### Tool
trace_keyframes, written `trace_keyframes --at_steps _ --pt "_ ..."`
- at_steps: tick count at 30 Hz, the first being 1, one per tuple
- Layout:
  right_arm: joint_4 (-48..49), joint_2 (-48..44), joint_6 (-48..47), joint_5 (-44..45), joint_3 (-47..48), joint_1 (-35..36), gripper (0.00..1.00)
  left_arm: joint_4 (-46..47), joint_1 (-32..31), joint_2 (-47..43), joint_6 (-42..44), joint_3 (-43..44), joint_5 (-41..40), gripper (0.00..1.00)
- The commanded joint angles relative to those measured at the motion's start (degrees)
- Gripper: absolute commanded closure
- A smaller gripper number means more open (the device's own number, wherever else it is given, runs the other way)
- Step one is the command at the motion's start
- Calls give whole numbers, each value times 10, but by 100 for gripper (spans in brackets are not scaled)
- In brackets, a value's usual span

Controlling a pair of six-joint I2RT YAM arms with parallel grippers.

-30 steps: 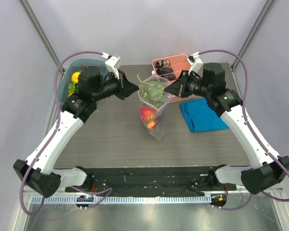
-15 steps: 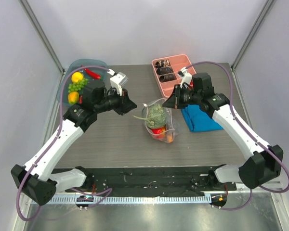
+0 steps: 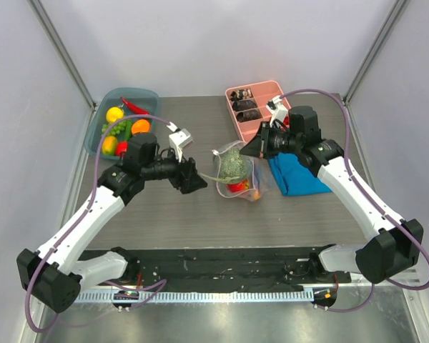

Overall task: Place the food in the zip-top bag and seal the zipper
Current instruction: Adjust the zipper food storage bag at the center of the board.

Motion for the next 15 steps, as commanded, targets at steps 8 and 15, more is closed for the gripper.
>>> trace_keyframes --at_steps 8,15 --pt "43 -5 17 -17 26 12 99 43 -22 41 239 -9 19 35" --pt "43 -3 17 -10 31 19 99 47 -57 77 321 -3 -5 37"
